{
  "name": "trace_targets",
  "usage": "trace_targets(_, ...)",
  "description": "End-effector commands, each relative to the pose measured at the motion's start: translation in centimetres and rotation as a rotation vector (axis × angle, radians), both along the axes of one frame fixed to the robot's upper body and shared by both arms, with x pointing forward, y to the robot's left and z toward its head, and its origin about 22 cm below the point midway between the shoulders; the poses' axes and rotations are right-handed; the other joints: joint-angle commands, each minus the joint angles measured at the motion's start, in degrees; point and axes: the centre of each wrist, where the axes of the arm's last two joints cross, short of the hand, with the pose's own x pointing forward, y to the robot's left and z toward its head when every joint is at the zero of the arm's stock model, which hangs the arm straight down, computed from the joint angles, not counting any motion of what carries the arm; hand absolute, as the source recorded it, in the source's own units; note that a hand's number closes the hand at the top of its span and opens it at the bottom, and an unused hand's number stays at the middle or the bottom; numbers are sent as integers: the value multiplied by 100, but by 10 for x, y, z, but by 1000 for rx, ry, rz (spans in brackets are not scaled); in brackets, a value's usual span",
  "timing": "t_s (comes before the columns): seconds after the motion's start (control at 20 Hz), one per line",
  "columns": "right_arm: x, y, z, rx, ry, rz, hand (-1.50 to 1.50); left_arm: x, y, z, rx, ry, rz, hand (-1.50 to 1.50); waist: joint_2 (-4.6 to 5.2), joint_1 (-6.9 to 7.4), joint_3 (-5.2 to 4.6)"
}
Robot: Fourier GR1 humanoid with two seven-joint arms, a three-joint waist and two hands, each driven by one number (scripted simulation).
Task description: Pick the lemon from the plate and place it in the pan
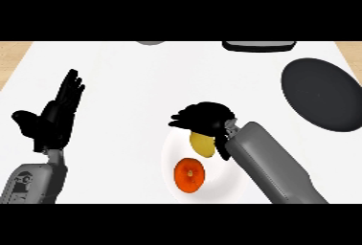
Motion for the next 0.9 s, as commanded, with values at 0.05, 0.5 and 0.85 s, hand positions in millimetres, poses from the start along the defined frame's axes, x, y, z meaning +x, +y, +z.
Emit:
trace_targets(0.05, 0, 5, 0, -45, 9, 5, -150, 2, -25, 4, -6, -3, -6, 0, -6, -17, 0)
trace_targets(0.5, 8, 1, -29, -70, 101, 115, 150, -1, -4, 9, 21, -15, 1, 0, -5, 23, 2)
trace_targets(0.85, 4, 29, -33, -26, 32, 150, 150, 0, 6, -5, 1, 10, 2, 0, 1, 9, 0)
